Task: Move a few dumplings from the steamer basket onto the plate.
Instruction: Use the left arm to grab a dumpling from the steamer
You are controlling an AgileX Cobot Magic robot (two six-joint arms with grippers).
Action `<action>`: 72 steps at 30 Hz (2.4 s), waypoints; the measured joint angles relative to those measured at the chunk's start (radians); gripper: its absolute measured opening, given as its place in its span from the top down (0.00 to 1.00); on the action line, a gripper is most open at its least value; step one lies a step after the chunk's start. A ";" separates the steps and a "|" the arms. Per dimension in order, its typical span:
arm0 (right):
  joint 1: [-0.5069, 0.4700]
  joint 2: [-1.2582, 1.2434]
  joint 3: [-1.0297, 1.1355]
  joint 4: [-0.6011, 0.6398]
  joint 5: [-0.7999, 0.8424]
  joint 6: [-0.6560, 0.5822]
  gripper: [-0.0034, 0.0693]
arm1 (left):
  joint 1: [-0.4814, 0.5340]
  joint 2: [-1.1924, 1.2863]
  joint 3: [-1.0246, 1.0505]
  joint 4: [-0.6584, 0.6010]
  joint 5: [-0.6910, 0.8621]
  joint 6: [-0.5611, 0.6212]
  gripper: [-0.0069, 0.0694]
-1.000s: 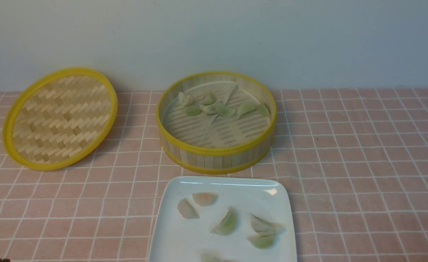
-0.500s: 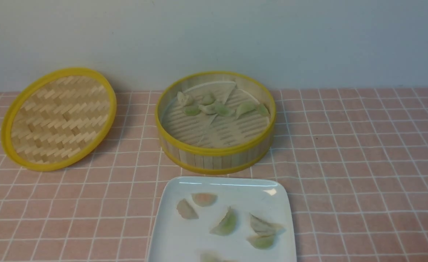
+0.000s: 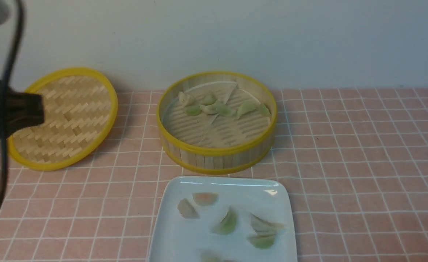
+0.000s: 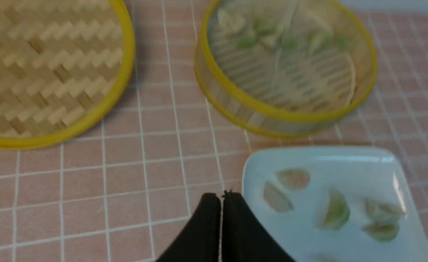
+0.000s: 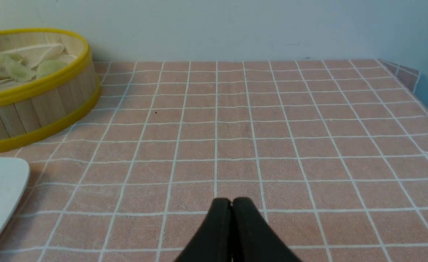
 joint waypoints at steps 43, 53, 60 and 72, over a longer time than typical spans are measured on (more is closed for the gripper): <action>0.000 0.000 0.000 -0.001 0.000 0.000 0.97 | -0.263 1.601 -1.620 0.063 0.275 0.334 0.42; -0.001 0.000 0.000 0.000 0.000 0.000 0.97 | -0.302 1.640 -1.632 0.136 0.258 0.323 0.59; -0.001 0.000 0.000 0.000 0.000 0.000 0.97 | -0.337 1.611 -1.628 0.247 0.282 0.224 0.61; -0.001 0.000 0.000 -0.001 0.000 0.000 0.97 | -0.340 1.181 -1.285 0.171 0.308 0.039 0.61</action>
